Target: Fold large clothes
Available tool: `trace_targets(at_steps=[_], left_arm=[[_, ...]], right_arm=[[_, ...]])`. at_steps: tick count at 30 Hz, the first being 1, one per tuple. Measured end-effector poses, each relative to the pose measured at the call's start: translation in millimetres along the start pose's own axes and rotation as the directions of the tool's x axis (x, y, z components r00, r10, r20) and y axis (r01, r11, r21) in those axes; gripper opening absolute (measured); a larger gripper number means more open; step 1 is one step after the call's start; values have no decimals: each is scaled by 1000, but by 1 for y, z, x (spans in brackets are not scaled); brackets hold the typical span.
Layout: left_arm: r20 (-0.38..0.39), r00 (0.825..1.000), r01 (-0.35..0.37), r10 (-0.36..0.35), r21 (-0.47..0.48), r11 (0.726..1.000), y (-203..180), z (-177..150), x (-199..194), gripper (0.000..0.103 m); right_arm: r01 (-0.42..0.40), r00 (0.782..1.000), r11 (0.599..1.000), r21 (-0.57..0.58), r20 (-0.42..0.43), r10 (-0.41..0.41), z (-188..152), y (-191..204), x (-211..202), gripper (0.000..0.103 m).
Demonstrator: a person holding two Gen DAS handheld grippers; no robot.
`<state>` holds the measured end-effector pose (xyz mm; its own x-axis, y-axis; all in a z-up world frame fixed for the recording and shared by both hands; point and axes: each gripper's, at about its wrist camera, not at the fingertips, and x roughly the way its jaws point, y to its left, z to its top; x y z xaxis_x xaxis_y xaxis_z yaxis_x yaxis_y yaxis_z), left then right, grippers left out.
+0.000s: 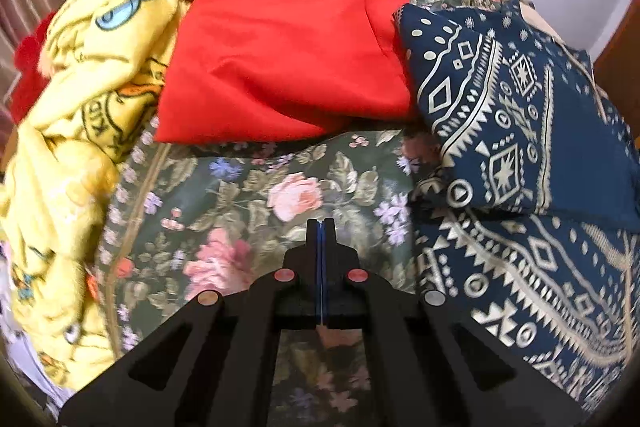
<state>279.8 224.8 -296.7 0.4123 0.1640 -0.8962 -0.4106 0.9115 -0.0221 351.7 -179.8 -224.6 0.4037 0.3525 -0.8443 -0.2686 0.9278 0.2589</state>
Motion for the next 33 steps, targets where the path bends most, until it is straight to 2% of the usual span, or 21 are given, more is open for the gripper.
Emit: trace_targets(at_steps=[5,8,11,14,17,22,24,29,33], left_arm=[[25,999,-27,25,85,996,-7,0,-15,0],[54,998,-47,40,153,987,-21,4,-29,2],[80,996,-44,29,198,979,-36,9,-44,8],[104,995,-15,-8,223,975,-51,17,-61,19],[144,989,5,-43,253,967,-70,27,-78,36],[211,974,14,-85,319,948,-109,43,-103,72],[232,968,7,-91,341,940,-128,50,-107,80],[217,969,17,-114,407,913,-170,55,-101,81],[148,978,70,-148,437,897,-199,54,-81,81]], right_arm=[[122,993,991,-49,3,-122,-2,2,-12,46],[163,986,983,-86,30,-161,-3,4,-26,53],[185,982,977,-109,55,-180,-2,5,-40,54],[202,977,973,-115,93,-192,0,6,-58,61],[189,975,977,-97,139,-175,6,3,-76,69],[184,967,982,-41,187,-174,13,-13,-101,79],[184,966,983,-8,186,-180,13,-28,-105,81],[149,981,984,102,107,-159,5,-73,-90,81],[57,997,967,249,29,-66,-8,-111,-63,81]])
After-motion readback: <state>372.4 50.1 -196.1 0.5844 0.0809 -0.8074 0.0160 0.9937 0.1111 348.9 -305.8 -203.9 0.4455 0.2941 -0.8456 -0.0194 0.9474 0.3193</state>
